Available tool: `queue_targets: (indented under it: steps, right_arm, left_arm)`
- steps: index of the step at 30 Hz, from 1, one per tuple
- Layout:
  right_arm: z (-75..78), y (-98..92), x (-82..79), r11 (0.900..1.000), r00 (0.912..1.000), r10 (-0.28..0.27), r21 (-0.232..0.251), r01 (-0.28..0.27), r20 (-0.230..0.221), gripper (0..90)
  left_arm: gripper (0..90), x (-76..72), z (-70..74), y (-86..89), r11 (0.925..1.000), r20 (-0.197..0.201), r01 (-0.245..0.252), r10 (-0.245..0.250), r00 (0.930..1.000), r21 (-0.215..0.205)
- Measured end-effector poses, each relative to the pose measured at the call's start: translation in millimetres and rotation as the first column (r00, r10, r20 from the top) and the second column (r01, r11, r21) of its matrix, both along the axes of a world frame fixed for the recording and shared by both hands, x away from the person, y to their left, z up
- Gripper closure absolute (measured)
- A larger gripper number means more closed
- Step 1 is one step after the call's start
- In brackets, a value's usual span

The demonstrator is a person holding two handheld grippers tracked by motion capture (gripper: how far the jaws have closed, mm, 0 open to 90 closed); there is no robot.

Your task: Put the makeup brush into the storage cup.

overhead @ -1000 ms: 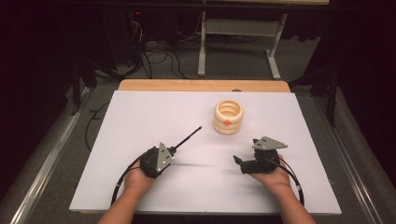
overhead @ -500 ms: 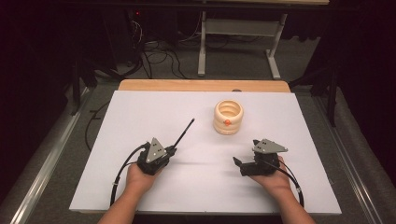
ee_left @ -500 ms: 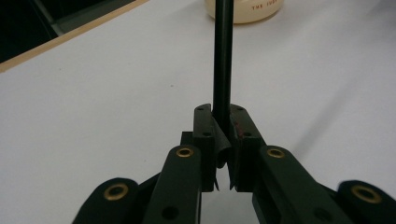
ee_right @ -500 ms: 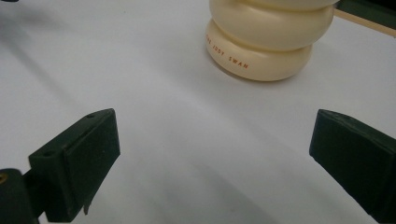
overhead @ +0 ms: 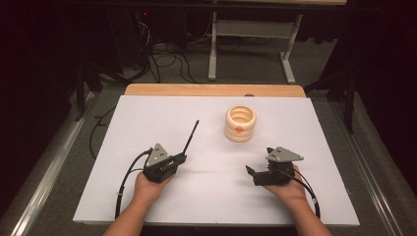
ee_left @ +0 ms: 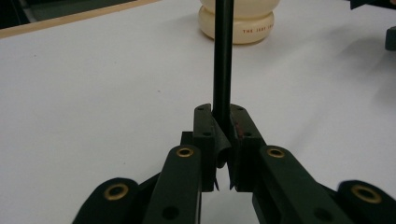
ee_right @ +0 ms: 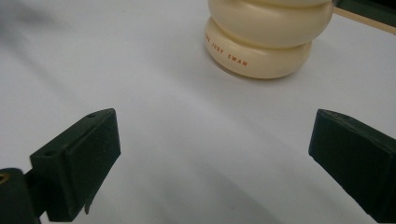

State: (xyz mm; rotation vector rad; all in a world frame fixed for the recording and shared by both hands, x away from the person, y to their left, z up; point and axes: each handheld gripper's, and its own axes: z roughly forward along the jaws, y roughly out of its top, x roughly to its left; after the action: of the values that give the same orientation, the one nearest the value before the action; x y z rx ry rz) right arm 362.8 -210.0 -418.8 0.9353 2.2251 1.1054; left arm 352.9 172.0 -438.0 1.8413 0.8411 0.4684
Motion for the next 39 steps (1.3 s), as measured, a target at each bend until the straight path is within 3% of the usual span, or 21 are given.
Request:
queue_targets:
  steps: [10, 15, 25, 32, 39]
  right_arm:
    - [1.0, 0.1, -0.6, 1.0, 0.9998, 0.002, 0.017, -0.002, 0.02, 3.4]
    - [1.8, 1.1, -0.6, 0.998, 0.9998, -0.003, 0.056, 0.002, 0.019, 3.4]
    - [11.1, 11.2, -5.4, 0.99, 0.9984, 0.022, 0.141, -0.029, 0.051, 3.6]
    - [17.7, 24.4, -7.0, 0.987, 0.9946, 0.064, 0.143, -0.075, 0.081, 6.2]
    - [24.1, 37.1, -0.1, 0.98, 0.9944, 0.078, 0.176, -0.089, 0.071, 6.8]
  left_arm:
    - [83.7, 0.0, 0.5, 3.2, 0.9963, -0.015, 0.003, -0.004, 0.9999, -0.085]
    - [83.7, -2.4, 2.9, -1.0, 0.9918, -0.014, 0.024, -0.026, 0.9996, -0.126]
    - [83.8, -6.9, 5.9, -12.1, 0.9893, -0.004, 0.062, -0.063, 0.998, -0.132]
    - [83.7, -9.5, 7.8, -18.4, 0.9864, -0.002, 0.091, -0.092, 0.9958, -0.137]
    - [83.7, -11.7, 9.3, -22.2, 0.9851, 0.002, 0.097, -0.098, 0.9952, -0.142]
